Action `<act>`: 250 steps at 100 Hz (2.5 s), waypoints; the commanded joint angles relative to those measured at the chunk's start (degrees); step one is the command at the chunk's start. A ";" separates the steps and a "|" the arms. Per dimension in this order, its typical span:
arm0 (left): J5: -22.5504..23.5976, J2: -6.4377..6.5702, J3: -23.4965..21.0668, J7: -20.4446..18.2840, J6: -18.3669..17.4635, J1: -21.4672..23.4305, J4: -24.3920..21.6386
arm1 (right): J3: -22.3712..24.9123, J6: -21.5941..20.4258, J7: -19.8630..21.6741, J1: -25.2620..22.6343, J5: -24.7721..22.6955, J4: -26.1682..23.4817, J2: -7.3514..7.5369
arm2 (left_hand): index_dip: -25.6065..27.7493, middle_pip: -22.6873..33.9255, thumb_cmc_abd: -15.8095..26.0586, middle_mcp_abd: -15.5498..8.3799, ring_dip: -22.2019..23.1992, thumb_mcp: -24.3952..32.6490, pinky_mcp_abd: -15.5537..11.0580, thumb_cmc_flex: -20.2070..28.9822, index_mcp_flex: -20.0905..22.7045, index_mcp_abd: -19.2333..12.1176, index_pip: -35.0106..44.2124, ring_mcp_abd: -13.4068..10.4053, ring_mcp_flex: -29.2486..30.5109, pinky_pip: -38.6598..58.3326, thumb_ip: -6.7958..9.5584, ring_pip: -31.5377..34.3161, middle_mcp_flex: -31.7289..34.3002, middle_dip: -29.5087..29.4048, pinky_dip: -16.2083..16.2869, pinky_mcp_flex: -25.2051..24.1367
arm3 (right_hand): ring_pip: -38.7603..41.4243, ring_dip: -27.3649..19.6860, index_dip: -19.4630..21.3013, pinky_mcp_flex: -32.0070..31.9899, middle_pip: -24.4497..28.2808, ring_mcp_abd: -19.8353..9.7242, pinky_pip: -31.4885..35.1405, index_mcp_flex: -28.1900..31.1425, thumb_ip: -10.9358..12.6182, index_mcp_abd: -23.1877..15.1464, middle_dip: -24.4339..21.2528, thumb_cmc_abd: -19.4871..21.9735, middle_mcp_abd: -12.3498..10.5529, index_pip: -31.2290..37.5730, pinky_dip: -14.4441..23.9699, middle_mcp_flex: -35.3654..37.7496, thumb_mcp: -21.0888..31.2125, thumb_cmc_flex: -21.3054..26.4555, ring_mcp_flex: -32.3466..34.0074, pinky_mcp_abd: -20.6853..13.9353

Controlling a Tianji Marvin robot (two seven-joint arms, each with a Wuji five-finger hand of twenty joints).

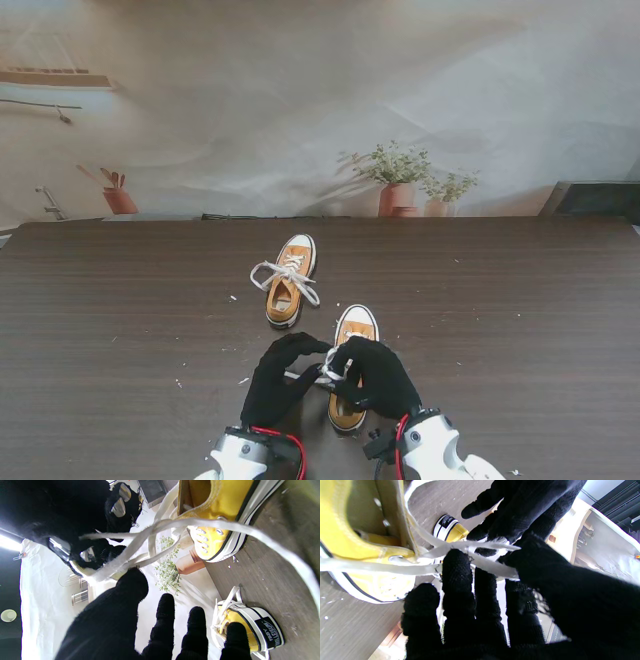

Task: Tie the shoelaces into a bow on the shoes

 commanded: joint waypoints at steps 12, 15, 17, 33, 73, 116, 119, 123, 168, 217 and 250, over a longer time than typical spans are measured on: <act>0.50 -0.06 0.05 -0.89 0.28 0.00 -0.79 | -0.04 -0.16 1.23 -0.32 0.27 -0.28 0.34 | 0.97 0.93 -3.22 -0.93 0.98 1.77 1.78 -0.65 3.08 -5.12 1.34 0.39 0.98 0.72 -1.45 0.88 1.58 1.27 1.03 0.70 | 0.40 -0.51 1.30 -0.22 -0.36 -0.16 0.69 2.09 1.13 -2.77 0.67 1.16 -1.41 0.60 -0.09 1.21 2.49 0.98 1.09 -0.57; 0.47 -0.09 0.08 -0.79 0.45 0.03 -0.84 | -0.09 -0.18 1.19 -0.28 0.21 -0.26 0.34 | 0.83 0.97 -3.45 -0.85 0.95 1.89 1.93 -0.70 2.82 -4.68 1.25 0.45 1.04 0.72 -1.47 0.95 1.62 1.27 1.02 0.81 | 0.40 -0.51 1.30 -0.22 -0.37 -0.16 0.69 2.09 1.10 -2.73 0.68 1.14 -1.44 0.60 -0.09 1.21 2.44 0.90 1.09 -0.57; 0.42 -0.10 0.10 -0.77 0.56 0.06 -0.90 | -0.12 -0.21 1.17 -0.25 0.15 -0.23 0.35 | 0.67 0.95 -3.54 -0.86 0.92 1.98 1.95 -0.89 2.43 -4.35 1.04 0.37 1.02 0.71 -1.47 0.98 1.54 1.26 1.01 0.82 | 0.40 -0.51 1.32 -0.22 -0.37 -0.15 0.69 2.08 1.12 -2.78 0.68 1.19 -1.55 0.60 -0.09 1.20 2.46 0.90 1.09 -0.57; 0.25 0.10 0.07 -1.41 1.45 0.16 -1.35 | -0.29 -0.29 1.35 -0.14 0.08 -0.18 0.40 | -1.98 0.28 -3.76 -0.60 0.33 6.76 1.69 -7.80 -3.09 -0.20 -5.85 0.49 0.25 0.56 -0.91 0.80 0.02 0.88 0.91 0.66 | 0.40 -0.51 1.36 -0.22 -0.42 -0.16 0.69 2.10 1.14 -2.77 0.69 1.19 -1.50 0.60 -0.08 1.26 2.46 0.98 1.09 -0.57; -0.54 0.96 0.82 -5.61 4.56 -1.76 -1.75 | -0.21 -1.13 1.69 -0.64 -0.19 -0.57 0.57 | -0.65 -0.57 2.90 0.27 0.34 -6.38 0.96 -7.20 1.20 4.77 -2.82 0.59 -1.02 0.38 -1.98 -0.13 -1.05 0.71 1.21 -0.50 | 0.37 -0.52 1.37 -0.23 -0.45 -0.21 0.66 2.17 1.16 -2.69 0.74 1.16 -1.57 0.58 -0.08 1.31 2.46 1.01 1.11 -0.61; -2.69 2.71 -1.57 -12.47 2.86 -0.55 -4.03 | 0.36 -1.00 1.87 -1.22 -0.34 -0.95 0.64 | 14.30 -2.34 15.83 0.11 0.06 -24.91 -1.74 5.03 -1.21 2.53 24.98 -0.64 -3.46 -0.74 -0.11 -3.02 -2.51 0.26 0.58 -4.27 | 0.35 -0.52 1.37 -0.23 -0.47 -0.18 0.65 2.16 1.17 -2.66 0.78 1.14 -1.58 0.56 -0.08 1.34 2.50 0.94 1.11 -0.63; -2.51 2.94 -1.97 -13.08 2.66 -0.36 -4.29 | 0.40 -0.95 1.88 -1.27 -0.30 -0.99 0.64 | 17.48 -2.60 16.95 0.02 0.02 -25.57 -1.88 5.39 -2.16 3.44 27.02 -0.71 -3.67 -0.81 -0.18 -3.39 -2.83 0.15 0.48 -4.47 | 0.35 -0.52 1.37 -0.23 -0.48 -0.18 0.65 2.17 1.16 -2.60 0.79 1.08 -1.46 0.56 -0.08 1.33 2.51 0.96 1.11 -0.63; -2.51 3.27 -2.53 -14.19 2.52 -0.06 -4.77 | 0.46 -0.90 1.89 -1.31 -0.30 -1.05 0.64 | 21.44 -2.90 18.26 -0.04 -0.07 -26.46 -2.14 5.77 -3.17 4.42 28.73 -0.91 -4.10 -0.98 -0.21 -4.04 -3.28 0.04 0.30 -4.93 | 0.35 -0.52 1.37 -0.23 -0.50 -0.18 0.65 2.14 1.15 -2.66 0.78 1.09 -1.60 0.55 -0.07 1.29 2.52 0.90 1.11 -0.63; -5.01 5.20 -5.96 -22.24 2.56 0.25 -7.30 | 0.42 -0.71 2.12 -1.22 0.11 -1.23 0.63 | 34.47 -1.10 23.98 0.59 0.54 -27.61 -1.32 -0.49 6.30 12.79 33.11 -0.26 -1.93 -1.06 -0.14 -5.09 2.11 1.53 -0.63 -4.35 | 0.27 -0.55 1.40 -0.23 -0.49 -0.09 0.65 2.13 1.14 -2.52 0.78 1.11 -1.48 0.56 -0.07 1.32 2.58 0.90 1.12 -0.63; -3.67 5.23 -5.68 -21.95 1.70 -1.03 -6.04 | 0.45 -0.34 1.90 -1.32 0.26 -1.15 0.56 | 27.97 0.46 18.08 0.17 1.61 -26.44 0.36 -11.52 22.96 7.86 36.31 1.20 4.64 -0.81 0.65 0.60 12.57 2.13 -2.70 -1.15 | 0.25 -0.57 1.42 -0.23 -0.41 -0.02 0.65 2.05 1.13 -2.41 0.74 1.14 -1.45 0.57 -0.07 1.34 2.54 0.84 1.19 -0.63; -1.28 4.91 -6.61 -19.02 3.15 1.08 -6.94 | 0.60 -0.42 1.72 -1.41 0.31 -1.15 0.51 | 10.66 -5.28 12.76 -0.46 0.24 -24.29 -1.08 -8.13 -10.46 6.71 1.93 -0.88 -1.86 -0.76 1.29 -4.65 -2.43 -0.60 -2.01 -2.81 | 0.26 -0.58 1.35 -0.23 -0.39 -0.09 0.65 2.12 1.15 -2.44 0.72 1.07 -1.46 0.59 -0.07 1.38 2.61 0.77 1.24 -0.63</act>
